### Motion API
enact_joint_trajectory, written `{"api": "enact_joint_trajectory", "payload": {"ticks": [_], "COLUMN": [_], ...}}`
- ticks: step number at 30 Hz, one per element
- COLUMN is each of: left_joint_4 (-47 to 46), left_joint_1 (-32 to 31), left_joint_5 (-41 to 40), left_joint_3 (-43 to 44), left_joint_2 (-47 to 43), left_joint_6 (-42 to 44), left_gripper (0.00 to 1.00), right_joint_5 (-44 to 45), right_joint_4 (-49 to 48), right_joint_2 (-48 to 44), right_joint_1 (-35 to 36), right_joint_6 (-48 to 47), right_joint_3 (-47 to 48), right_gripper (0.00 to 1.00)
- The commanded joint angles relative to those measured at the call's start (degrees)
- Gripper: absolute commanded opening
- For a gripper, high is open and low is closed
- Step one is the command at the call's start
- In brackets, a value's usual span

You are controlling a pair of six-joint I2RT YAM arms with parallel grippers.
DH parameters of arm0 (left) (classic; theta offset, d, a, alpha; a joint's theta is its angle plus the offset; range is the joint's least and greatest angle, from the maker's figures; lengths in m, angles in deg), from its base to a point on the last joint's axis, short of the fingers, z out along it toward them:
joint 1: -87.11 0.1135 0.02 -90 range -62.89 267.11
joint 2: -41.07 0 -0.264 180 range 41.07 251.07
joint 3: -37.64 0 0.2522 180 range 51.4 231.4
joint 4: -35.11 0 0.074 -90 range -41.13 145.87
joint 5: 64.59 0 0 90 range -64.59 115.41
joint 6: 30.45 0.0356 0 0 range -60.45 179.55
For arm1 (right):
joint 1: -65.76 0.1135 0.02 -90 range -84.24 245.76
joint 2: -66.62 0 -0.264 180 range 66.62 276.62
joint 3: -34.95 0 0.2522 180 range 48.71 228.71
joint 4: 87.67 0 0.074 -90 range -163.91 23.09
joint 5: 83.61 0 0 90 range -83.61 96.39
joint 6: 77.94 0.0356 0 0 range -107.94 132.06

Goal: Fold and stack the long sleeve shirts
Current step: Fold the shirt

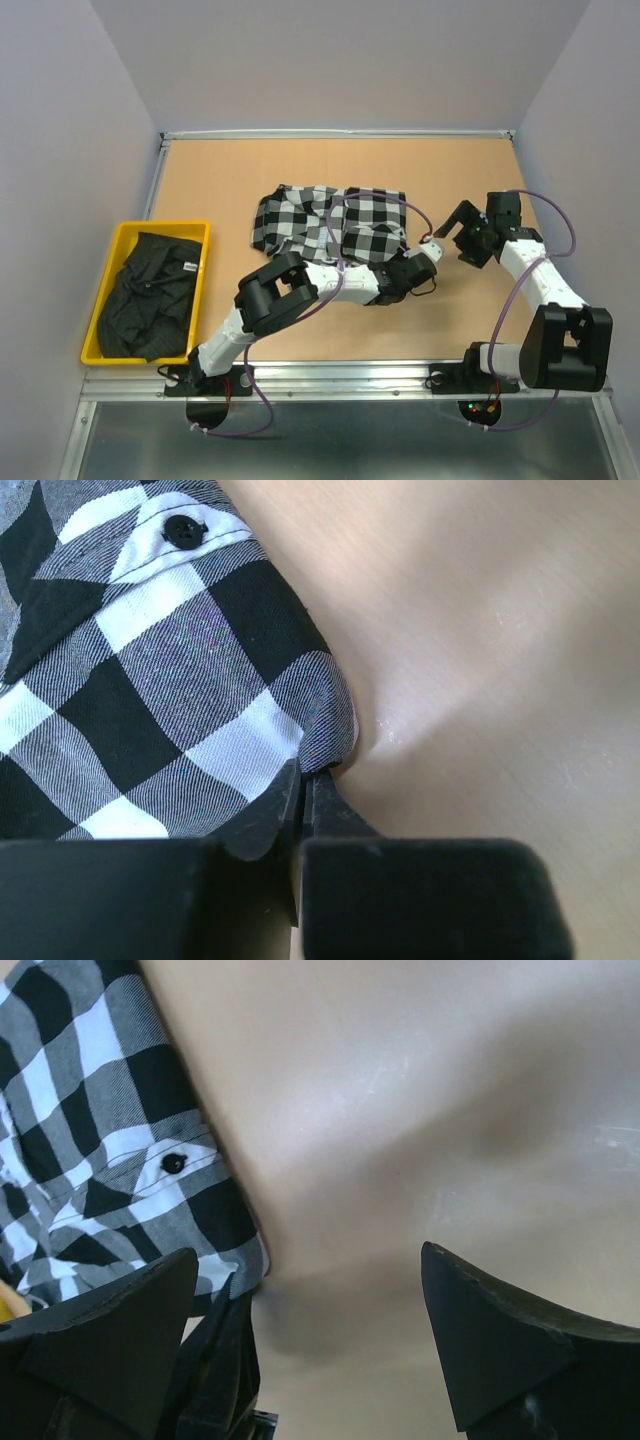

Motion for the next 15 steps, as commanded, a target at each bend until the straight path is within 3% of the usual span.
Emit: {"api": "enact_joint_trajectory", "payload": {"ticks": [1, 11, 15], "left_joint_4": [-0.52, -1.23, -1.05], "left_joint_1": [0.28, 2.83, 3.62], "left_joint_5": [-2.75, 3.49, 7.00], "left_joint_3": [0.36, -2.81, -3.78], "left_joint_2": [-2.60, -11.21, -12.88], "left_joint_6": [-1.47, -6.30, -8.24], "left_gripper": [0.04, 0.02, 0.02], "right_joint_5": [-10.45, -24.01, -28.39], "right_joint_4": [-9.08, -27.18, -37.81], "right_joint_2": [1.62, 11.10, 20.15], "right_joint_1": [-0.21, 1.28, 2.94], "right_joint_6": [1.57, 9.75, 14.23], "right_joint_3": [-2.50, -6.37, -6.99], "right_gripper": [0.97, 1.00, 1.00]}}
